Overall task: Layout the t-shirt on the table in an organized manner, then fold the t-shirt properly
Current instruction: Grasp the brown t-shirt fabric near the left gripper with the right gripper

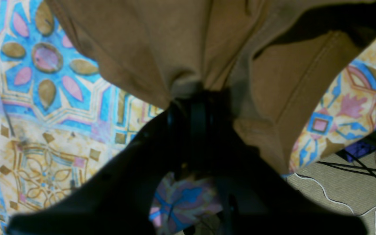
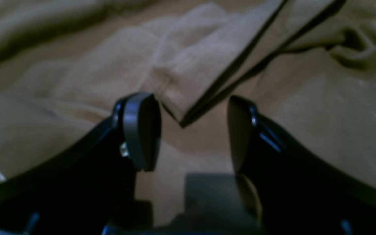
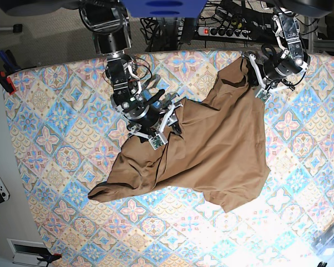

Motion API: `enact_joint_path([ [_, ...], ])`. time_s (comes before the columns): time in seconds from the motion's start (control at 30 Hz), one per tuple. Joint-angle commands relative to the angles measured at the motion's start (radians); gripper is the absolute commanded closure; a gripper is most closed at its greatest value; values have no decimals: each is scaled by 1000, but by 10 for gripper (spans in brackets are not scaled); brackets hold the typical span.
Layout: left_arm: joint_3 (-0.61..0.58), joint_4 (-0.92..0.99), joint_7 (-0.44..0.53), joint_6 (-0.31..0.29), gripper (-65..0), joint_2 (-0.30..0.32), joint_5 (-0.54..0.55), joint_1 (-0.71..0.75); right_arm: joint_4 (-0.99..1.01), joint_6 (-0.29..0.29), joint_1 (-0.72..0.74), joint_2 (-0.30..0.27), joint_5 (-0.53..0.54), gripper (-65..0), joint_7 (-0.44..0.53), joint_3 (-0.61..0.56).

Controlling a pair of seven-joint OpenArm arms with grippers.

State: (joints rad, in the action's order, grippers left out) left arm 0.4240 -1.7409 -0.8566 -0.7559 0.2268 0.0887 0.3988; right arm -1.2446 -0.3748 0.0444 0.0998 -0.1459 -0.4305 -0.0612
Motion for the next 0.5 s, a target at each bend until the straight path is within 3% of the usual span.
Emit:
enact_joint_path([
  [0.0, -4, 40, -114, 58, 0, -4, -165, 12, -4, -8, 15, 5, 7, -338, -3, -4],
  [0.47, -4, 42, -114, 58, 0, -4, -165, 12, 12, -8, 156, 7, 7, -338, -1, -6],
])
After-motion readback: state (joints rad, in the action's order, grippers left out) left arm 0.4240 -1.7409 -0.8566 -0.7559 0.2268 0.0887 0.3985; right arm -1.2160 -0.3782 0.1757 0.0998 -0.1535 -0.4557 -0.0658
